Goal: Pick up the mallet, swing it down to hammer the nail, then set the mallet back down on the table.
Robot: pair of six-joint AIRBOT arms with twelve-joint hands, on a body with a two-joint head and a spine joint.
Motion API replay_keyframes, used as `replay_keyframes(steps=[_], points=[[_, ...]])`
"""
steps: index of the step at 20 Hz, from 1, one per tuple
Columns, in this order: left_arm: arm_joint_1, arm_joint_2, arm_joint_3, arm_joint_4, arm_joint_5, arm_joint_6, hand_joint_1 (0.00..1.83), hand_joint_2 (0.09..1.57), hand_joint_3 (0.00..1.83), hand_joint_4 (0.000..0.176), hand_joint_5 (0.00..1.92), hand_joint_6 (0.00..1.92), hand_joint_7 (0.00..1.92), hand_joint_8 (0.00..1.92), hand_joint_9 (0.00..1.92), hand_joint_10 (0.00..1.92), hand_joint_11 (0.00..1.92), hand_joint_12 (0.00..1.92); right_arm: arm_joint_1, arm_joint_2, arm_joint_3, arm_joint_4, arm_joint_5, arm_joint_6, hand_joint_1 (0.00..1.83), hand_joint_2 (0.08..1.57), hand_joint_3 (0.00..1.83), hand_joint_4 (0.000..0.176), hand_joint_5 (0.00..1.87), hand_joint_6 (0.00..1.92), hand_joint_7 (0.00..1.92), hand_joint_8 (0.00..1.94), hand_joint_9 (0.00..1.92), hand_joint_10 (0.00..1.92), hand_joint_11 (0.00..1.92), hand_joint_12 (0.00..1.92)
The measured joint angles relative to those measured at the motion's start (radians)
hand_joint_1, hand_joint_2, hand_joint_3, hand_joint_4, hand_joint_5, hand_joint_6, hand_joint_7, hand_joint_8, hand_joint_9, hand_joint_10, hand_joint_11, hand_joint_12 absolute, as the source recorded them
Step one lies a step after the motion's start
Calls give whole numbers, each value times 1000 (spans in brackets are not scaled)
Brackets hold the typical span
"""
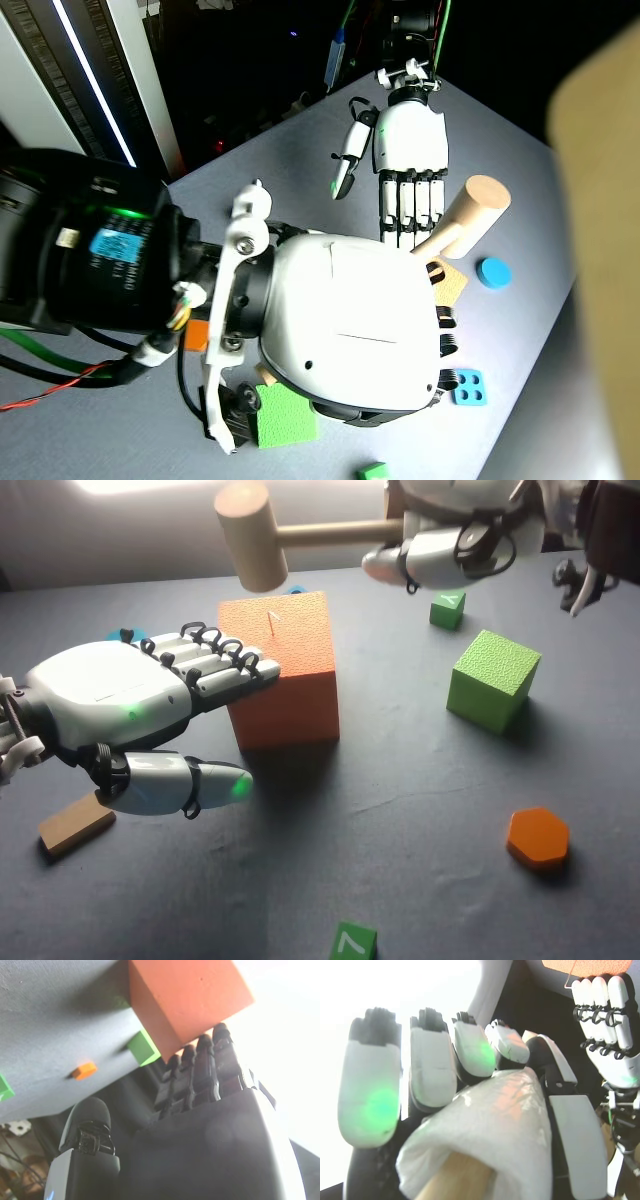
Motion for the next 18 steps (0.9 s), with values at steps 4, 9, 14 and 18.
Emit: replay_keyframes(steps=[4,9,14,18], points=[[0,0,0,1,2,0,0,1346,5,0,22,7,33,10,31,10,0,0,-70,-4,2,0,8,-7,377,1556,0,176,1358,1921,1558,1941,1622,1921,1704,1921],[0,0,0,0,3,0,0,1342,3,0,36,8,34,6,28,5,5,3,-116,20,0,23,32,-11,425,1551,0,176,1354,1921,1571,1941,1635,1921,1716,1921],[0,0,0,0,3,1,0,1335,0,0,29,4,29,2,27,3,14,7,-120,23,0,22,20,-24,449,1550,0,176,1376,1921,1587,1941,1649,1921,1724,1921],[0,0,0,0,3,0,0,1328,0,0,37,6,37,5,38,7,22,11,-66,23,0,21,8,-24,443,1554,1,176,1398,1921,1599,1941,1665,1921,1743,1921]])
